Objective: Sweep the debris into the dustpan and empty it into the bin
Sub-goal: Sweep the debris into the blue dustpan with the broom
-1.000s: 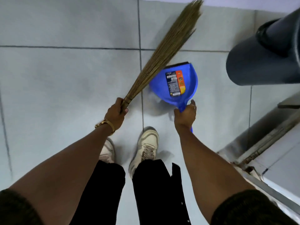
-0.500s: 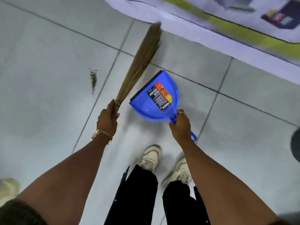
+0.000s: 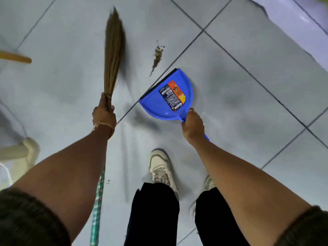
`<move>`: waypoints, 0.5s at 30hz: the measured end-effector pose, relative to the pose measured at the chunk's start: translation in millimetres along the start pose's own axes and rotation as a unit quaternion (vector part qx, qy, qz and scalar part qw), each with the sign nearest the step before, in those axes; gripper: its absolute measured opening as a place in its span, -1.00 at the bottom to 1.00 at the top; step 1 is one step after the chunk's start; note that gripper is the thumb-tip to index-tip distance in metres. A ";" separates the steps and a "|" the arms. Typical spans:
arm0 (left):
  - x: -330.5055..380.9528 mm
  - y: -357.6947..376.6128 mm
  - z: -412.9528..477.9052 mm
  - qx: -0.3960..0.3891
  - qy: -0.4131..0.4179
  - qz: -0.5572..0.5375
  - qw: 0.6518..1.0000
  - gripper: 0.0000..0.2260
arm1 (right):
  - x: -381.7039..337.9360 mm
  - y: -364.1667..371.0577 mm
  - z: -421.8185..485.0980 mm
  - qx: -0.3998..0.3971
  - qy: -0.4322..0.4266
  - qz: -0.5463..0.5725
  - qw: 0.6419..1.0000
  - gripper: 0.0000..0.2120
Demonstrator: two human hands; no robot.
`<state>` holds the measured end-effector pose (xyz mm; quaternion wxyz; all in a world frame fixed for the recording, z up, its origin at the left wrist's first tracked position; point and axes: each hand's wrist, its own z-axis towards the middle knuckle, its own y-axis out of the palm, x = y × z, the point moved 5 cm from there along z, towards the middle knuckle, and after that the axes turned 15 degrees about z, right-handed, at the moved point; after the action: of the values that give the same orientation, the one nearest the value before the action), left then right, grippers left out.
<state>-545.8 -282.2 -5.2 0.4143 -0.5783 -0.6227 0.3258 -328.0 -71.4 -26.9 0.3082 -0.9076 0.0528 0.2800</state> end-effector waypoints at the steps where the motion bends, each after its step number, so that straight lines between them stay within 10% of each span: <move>1: -0.7 4.3 4.7 -0.007 -0.002 -0.003 1.000 -0.47 | -4.0 6.3 4.0 0.003 0.004 -0.001 1.000 -0.76; 15: 34.7 5.8 39.9 -0.053 0.022 -0.012 0.998 -0.52 | -58.7 -6.5 83.0 0.034 0.016 -0.015 0.999 -0.64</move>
<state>-578.4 -244.2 -23.2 0.4012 -0.5988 -0.6365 0.2746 -414.9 -21.7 -45.9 0.3424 -0.9016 0.0537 0.2587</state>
